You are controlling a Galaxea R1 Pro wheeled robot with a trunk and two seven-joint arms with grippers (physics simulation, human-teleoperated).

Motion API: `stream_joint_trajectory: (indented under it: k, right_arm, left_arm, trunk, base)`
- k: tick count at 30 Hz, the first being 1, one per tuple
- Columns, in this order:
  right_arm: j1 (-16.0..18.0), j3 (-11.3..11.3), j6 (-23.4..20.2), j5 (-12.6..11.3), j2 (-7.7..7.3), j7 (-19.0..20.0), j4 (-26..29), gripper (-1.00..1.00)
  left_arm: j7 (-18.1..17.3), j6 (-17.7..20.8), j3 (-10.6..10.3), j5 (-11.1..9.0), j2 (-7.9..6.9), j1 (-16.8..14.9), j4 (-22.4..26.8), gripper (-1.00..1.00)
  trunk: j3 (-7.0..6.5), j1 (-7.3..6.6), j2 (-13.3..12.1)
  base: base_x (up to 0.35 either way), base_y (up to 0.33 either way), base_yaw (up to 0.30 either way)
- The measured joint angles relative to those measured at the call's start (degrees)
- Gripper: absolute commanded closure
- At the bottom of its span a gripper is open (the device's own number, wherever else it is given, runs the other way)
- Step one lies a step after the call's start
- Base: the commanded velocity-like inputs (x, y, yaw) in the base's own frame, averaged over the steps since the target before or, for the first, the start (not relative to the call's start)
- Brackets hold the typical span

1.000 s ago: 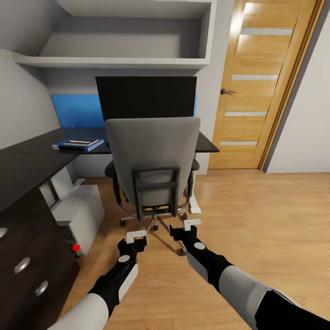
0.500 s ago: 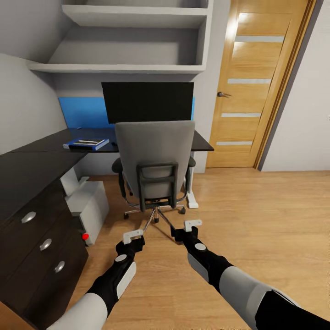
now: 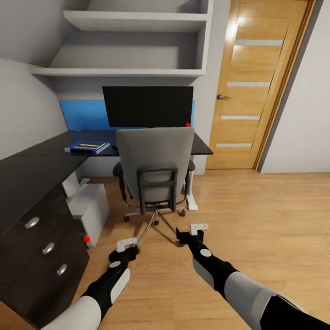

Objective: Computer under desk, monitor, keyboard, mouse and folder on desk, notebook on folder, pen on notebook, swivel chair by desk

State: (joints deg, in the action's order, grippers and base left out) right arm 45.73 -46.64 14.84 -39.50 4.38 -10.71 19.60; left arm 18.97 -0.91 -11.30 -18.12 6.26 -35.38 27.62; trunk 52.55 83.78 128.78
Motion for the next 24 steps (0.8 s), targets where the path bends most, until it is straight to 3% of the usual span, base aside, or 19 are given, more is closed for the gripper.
stream_joint_trajectory:
  k: [11,14,22,23,24]
  right_arm:
    - [-1.4,0.0,1.3,0.0,-0.55,-2.4,-0.7,-1.00]
    - [-2.4,-0.1,4.9,0.0,-0.60,-5.3,-0.8,-1.00]
    - [-5.0,-0.1,7.5,0.0,-0.65,-7.3,-1.0,-1.00]
    - [-7.5,0.0,8.0,0.0,-0.67,-7.6,-2.3,-1.00]
    - [-9.8,-0.1,11.9,-0.2,-0.42,-7.6,-5.3,-1.00]
  left_arm:
    - [0.1,-0.8,0.0,0.0,-0.02,0.0,-5.9,-1.00]
    - [0.1,-3.7,0.0,0.1,0.00,0.0,-8.5,-1.00]
    - [0.1,-7.9,-0.1,0.1,0.34,0.0,-11.4,-1.00]
    - [0.4,-8.6,-0.1,0.0,0.77,0.0,-16.6,-1.00]
    - [0.4,-11.3,-0.1,0.1,1.30,0.0,-20.9,-1.00]
  trunk:
    - [-1.98,-2.42,-4.4]
    - [-2.51,-3.08,-5.6]
    - [-3.95,-4.83,-8.8]
    - [-4.11,-5.05,-9.2]
    - [-4.29,-5.27,-9.6]
  base:
    - [0.000,0.000,0.000]
    - [0.000,0.000,0.000]
    - [0.000,0.000,0.000]
    - [0.000,0.000,0.000]
    - [0.000,0.000,0.000]
